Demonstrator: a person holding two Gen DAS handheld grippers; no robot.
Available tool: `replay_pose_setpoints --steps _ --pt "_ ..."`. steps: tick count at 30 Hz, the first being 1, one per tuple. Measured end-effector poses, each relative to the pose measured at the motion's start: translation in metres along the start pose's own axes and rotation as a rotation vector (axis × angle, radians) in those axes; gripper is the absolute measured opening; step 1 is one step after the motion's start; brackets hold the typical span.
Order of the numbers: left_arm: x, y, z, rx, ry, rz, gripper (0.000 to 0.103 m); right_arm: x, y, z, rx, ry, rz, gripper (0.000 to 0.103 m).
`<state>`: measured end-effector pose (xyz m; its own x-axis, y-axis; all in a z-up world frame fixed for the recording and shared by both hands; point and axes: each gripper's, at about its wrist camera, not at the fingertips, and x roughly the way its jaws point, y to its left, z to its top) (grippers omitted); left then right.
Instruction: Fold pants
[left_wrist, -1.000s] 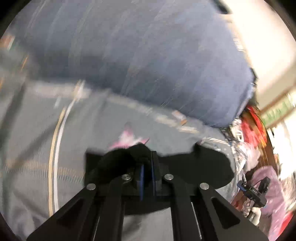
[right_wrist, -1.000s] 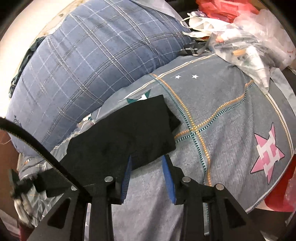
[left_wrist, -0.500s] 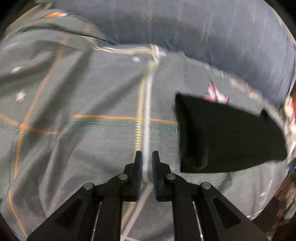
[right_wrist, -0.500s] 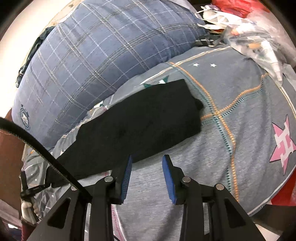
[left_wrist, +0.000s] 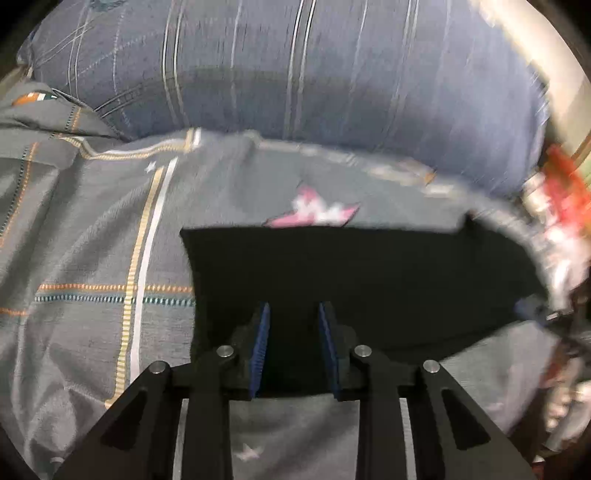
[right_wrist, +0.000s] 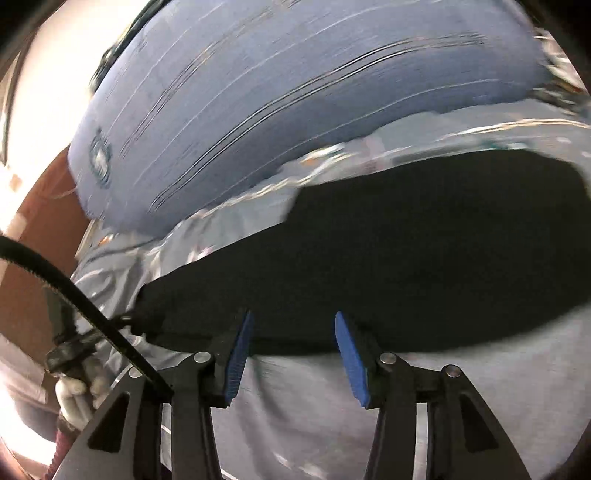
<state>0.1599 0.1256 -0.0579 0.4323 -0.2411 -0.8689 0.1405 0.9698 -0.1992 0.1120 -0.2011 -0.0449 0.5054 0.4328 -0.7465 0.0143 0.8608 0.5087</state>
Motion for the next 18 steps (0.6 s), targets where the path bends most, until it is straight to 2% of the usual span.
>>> replay_pose_setpoints --steps 4,6,8,10,12,15,17,18 --pt "-0.002 -0.003 -0.006 0.024 -0.023 0.020 0.028 0.057 0.017 -0.004 0.007 0.086 0.071 0.052" --pt "-0.004 -0.002 -0.009 0.040 -0.028 0.022 0.028 0.057 0.011 -0.006 0.031 0.060 0.112 0.052" --pt "-0.003 0.000 -0.011 0.050 -0.037 0.018 0.029 0.055 0.000 -0.002 0.055 0.077 0.157 0.050" --pt "-0.003 0.000 -0.012 0.045 -0.039 0.012 0.029 0.043 -0.020 0.004 0.071 0.048 0.123 0.050" --pt "-0.002 0.001 -0.012 0.034 -0.042 0.007 0.029 0.020 -0.057 0.014 0.124 -0.007 0.074 0.050" --pt "0.000 0.001 -0.012 0.025 -0.052 0.008 0.029 -0.014 -0.128 0.022 0.276 -0.079 0.084 0.033" --pt "0.001 0.000 -0.013 0.024 -0.060 0.012 0.030 -0.033 -0.168 0.024 0.353 -0.119 0.083 0.010" --pt "0.000 -0.001 -0.013 0.024 -0.063 0.013 0.031 -0.044 -0.190 0.023 0.400 -0.143 0.084 0.004"
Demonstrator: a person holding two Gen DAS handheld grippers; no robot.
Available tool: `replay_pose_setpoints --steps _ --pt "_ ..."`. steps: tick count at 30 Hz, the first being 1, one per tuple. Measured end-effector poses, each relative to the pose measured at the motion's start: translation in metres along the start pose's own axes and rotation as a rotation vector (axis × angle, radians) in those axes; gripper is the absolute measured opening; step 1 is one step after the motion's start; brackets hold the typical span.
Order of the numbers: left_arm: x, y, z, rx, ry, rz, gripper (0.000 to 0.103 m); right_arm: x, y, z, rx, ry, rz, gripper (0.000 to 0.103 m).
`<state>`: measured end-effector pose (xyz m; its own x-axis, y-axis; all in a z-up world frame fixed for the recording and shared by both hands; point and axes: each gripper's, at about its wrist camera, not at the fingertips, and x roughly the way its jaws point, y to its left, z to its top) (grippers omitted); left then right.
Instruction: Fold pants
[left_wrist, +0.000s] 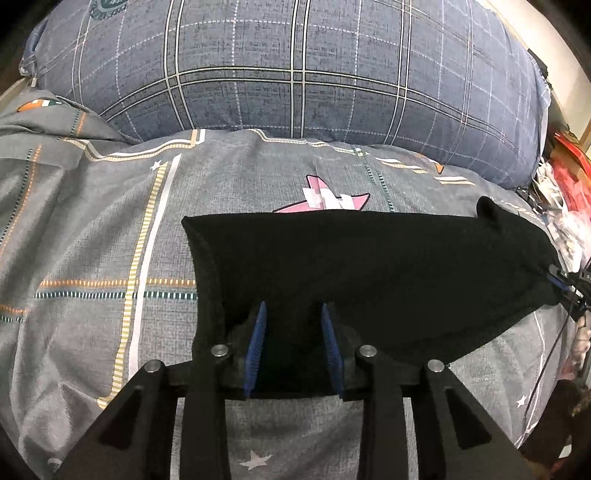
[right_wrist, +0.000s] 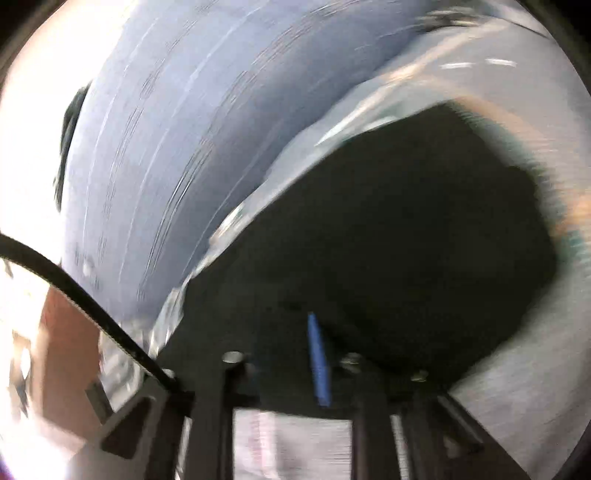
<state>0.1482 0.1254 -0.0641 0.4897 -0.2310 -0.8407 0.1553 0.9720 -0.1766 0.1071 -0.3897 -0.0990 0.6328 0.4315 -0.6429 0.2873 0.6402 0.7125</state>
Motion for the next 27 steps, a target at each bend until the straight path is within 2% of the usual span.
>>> replay_pose_setpoints --steps 1,2,3,4,5,6,7,8,9,11,14,18,22,27 --pt "0.000 -0.001 0.000 -0.002 -0.001 0.001 0.032 -0.009 -0.015 0.007 0.047 -0.017 0.008 0.000" --pt "-0.001 0.000 0.001 -0.010 0.001 -0.002 0.032 -0.016 -0.021 0.009 0.064 -0.032 0.008 0.001" --pt "-0.003 0.001 0.002 -0.023 0.005 -0.010 0.032 -0.028 -0.021 0.012 0.061 -0.072 -0.057 0.006" --pt "-0.007 0.004 0.002 -0.048 0.008 -0.025 0.032 -0.036 -0.016 0.012 0.033 -0.096 -0.109 0.017" --pt "-0.013 0.009 0.002 -0.081 0.002 -0.041 0.032 -0.042 -0.008 0.011 0.001 -0.107 -0.115 0.033" --pt "-0.021 0.014 0.000 -0.112 -0.012 -0.058 0.032 -0.049 0.001 0.008 -0.019 -0.113 -0.104 0.042" --pt "-0.030 0.020 -0.003 -0.143 -0.033 -0.067 0.032 -0.054 0.010 0.004 -0.039 -0.125 -0.106 0.056" --pt "-0.039 0.026 -0.007 -0.171 -0.051 -0.068 0.032 -0.063 0.026 -0.003 -0.093 -0.149 -0.117 0.061" --pt "-0.047 0.033 -0.011 -0.206 -0.067 -0.069 0.032 -0.068 0.036 -0.009 -0.137 -0.167 -0.119 0.062" --pt "-0.062 0.054 -0.026 -0.310 -0.090 -0.076 0.034 -0.078 0.054 -0.017 -0.214 -0.185 -0.095 0.075" --pt "-0.071 0.079 -0.045 -0.433 -0.100 -0.086 0.041 -0.069 0.080 -0.029 -0.239 -0.140 -0.018 0.076" --pt "-0.072 0.091 -0.064 -0.503 -0.087 -0.071 0.042 -0.029 0.123 -0.044 -0.289 -0.012 0.021 0.076" --pt "-0.082 0.080 -0.080 -0.480 -0.134 -0.030 0.045 0.008 0.172 -0.071 -0.369 0.090 0.038 0.076" --pt "-0.088 0.064 -0.096 -0.435 -0.184 0.084 0.058 0.055 0.235 -0.125 -0.512 0.205 0.016 0.074"
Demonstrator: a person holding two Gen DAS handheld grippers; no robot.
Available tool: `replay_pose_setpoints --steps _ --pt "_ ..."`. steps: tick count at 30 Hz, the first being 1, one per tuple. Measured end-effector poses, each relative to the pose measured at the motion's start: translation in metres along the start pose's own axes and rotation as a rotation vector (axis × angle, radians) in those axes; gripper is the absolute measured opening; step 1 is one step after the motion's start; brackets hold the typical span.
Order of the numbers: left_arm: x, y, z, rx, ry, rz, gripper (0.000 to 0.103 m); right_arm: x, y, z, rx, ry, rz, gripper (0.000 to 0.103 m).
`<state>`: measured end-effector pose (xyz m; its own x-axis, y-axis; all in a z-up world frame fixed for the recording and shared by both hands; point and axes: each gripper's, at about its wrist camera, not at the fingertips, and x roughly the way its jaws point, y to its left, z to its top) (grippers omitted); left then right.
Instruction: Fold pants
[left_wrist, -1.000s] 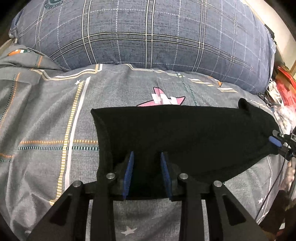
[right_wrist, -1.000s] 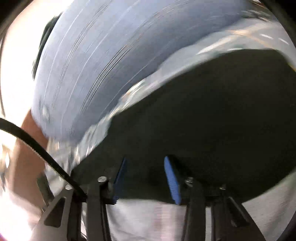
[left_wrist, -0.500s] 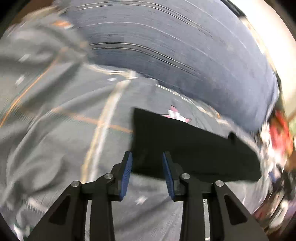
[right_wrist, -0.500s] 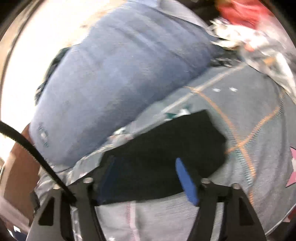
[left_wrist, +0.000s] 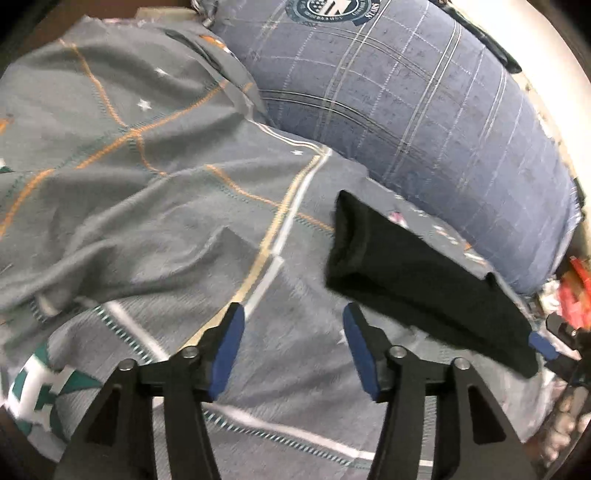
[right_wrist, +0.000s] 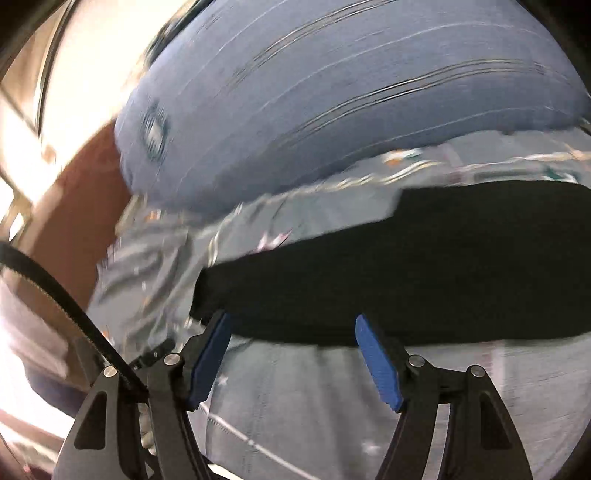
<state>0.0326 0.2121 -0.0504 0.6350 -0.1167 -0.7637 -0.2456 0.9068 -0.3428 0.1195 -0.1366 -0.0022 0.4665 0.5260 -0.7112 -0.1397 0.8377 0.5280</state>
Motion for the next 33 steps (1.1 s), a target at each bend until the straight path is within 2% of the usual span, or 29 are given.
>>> replay_pose_setpoints --steps 3,6,9,12,16,20,26,33 --pt "-0.004 0.004 -0.008 0.023 -0.049 0.049 0.061 0.027 0.031 -0.014 -0.038 0.014 -0.022 0.069" --pt "-0.006 0.015 -0.014 0.045 -0.102 0.090 0.063 0.044 0.048 -0.030 -0.022 -0.007 -0.031 0.066" --pt "-0.003 0.029 -0.018 0.046 -0.110 0.102 0.063 0.061 0.063 -0.038 -0.013 -0.004 -0.051 0.065" --pt "0.004 0.041 -0.016 0.002 -0.065 0.078 0.063 0.072 0.071 -0.042 -0.045 0.021 -0.096 0.065" --pt "0.000 0.041 -0.014 0.016 -0.091 0.092 0.063 0.081 0.079 -0.048 -0.078 0.027 -0.147 0.065" --pt "-0.008 0.034 -0.017 0.051 -0.119 0.086 0.063 0.086 0.083 -0.051 -0.073 0.041 -0.159 0.061" --pt "-0.021 0.024 -0.021 0.088 -0.168 0.049 0.063 0.088 0.089 -0.054 -0.076 0.048 -0.169 0.061" --pt "-0.021 0.021 -0.023 0.081 -0.157 0.018 0.063 0.086 0.092 -0.059 -0.092 0.055 -0.169 0.061"
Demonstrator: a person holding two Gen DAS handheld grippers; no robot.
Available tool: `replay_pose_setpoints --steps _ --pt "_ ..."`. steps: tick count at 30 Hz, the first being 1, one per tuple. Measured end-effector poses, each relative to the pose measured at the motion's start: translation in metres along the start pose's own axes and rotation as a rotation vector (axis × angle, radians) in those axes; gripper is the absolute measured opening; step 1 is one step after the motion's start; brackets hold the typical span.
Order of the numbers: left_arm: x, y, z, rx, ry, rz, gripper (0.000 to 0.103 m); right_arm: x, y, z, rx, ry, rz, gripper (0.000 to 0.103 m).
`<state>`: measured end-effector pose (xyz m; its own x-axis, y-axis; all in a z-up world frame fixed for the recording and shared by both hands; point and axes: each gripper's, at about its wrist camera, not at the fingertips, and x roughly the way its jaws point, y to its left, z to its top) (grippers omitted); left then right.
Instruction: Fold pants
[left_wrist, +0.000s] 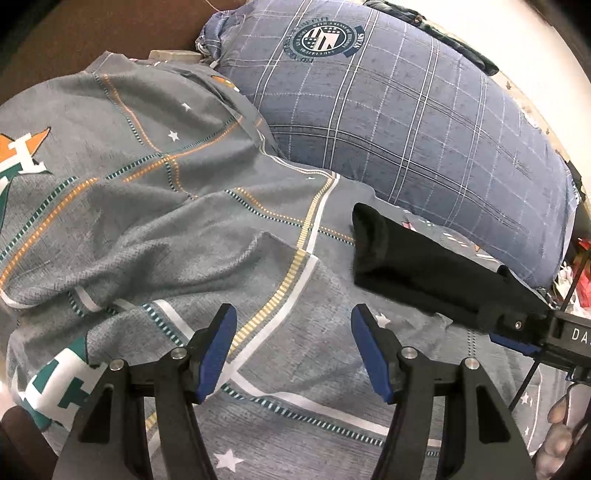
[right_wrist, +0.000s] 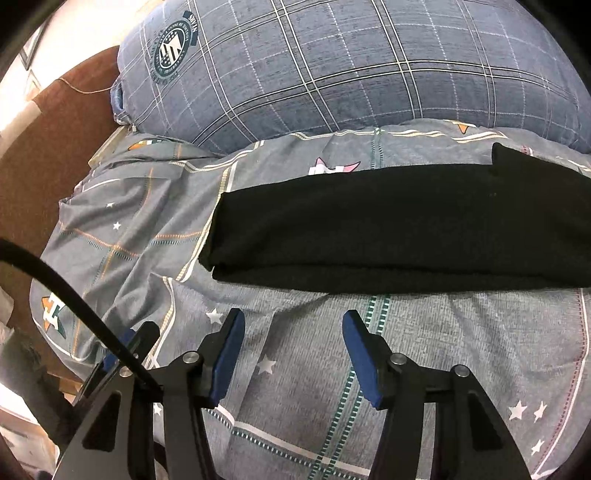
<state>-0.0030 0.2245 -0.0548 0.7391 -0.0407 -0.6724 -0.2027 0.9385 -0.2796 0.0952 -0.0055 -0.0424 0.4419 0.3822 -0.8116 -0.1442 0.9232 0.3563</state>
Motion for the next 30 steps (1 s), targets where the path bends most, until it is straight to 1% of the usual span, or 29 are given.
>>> replay_pose_setpoints --steps 5,12,22,27,30 --pt "0.003 0.000 -0.003 -0.010 0.016 -0.004 0.063 0.000 -0.002 -0.003 0.002 0.009 0.012 0.061" --pt "0.004 -0.002 -0.006 -0.003 0.019 -0.002 0.063 0.001 -0.009 -0.006 0.016 0.018 0.019 0.061" --pt "0.012 -0.003 -0.008 -0.004 0.052 0.001 0.063 0.009 -0.016 -0.008 0.033 0.040 0.025 0.061" --pt "0.013 -0.001 -0.008 -0.018 0.057 0.001 0.063 0.014 -0.008 0.004 -0.020 0.056 0.029 0.061" --pt "0.014 0.003 -0.007 -0.036 0.059 0.004 0.063 0.020 0.010 0.028 -0.099 0.077 0.041 0.063"
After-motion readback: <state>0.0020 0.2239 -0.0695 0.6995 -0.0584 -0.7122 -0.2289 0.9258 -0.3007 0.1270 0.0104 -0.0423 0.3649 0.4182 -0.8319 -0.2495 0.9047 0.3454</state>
